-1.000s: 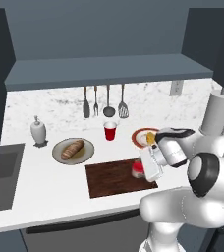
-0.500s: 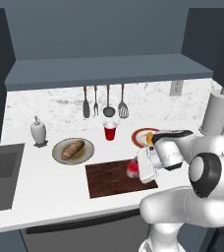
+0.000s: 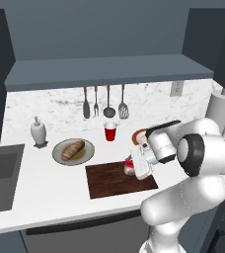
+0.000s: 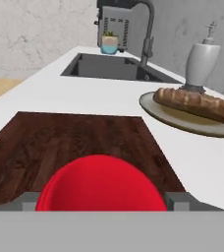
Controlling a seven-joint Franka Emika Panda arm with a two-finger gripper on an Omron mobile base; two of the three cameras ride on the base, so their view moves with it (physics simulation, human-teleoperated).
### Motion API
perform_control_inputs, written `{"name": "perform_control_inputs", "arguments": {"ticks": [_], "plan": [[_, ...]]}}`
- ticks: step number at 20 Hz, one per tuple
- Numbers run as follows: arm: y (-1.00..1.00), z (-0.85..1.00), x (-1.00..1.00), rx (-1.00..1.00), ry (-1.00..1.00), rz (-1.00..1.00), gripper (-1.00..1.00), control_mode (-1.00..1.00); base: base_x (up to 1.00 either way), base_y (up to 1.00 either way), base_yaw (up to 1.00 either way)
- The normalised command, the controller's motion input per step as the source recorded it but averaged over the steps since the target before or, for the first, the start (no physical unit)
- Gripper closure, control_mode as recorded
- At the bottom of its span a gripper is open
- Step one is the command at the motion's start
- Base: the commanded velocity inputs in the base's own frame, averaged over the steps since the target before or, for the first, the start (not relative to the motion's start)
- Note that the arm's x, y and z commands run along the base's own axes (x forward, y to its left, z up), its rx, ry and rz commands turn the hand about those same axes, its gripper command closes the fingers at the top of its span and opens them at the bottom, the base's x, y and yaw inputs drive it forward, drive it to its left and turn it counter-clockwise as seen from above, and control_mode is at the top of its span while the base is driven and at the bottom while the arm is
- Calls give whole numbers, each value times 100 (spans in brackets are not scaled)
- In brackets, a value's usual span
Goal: From the different types of pastries on the counter, select a croissant and place it on the cutting board. Then retrieve a jar of jam from the cabinet and place it alongside the croissant on the cutting board.
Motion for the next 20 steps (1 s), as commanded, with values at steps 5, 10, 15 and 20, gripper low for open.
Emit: {"name": "perform_control_inputs", "arguments": {"ticks": [5, 10, 15, 20], "plan": [[-11, 25, -26, 19, 0, 21, 100, -100, 0, 0, 0], [-1, 52, -46, 22, 0, 18, 100, -100, 0, 0, 0], [6, -7, -3, 4, 0, 4, -100, -100, 0, 0, 0], [0, -1, 3, 4, 0, 1, -100, -100, 0, 0, 0]]}}
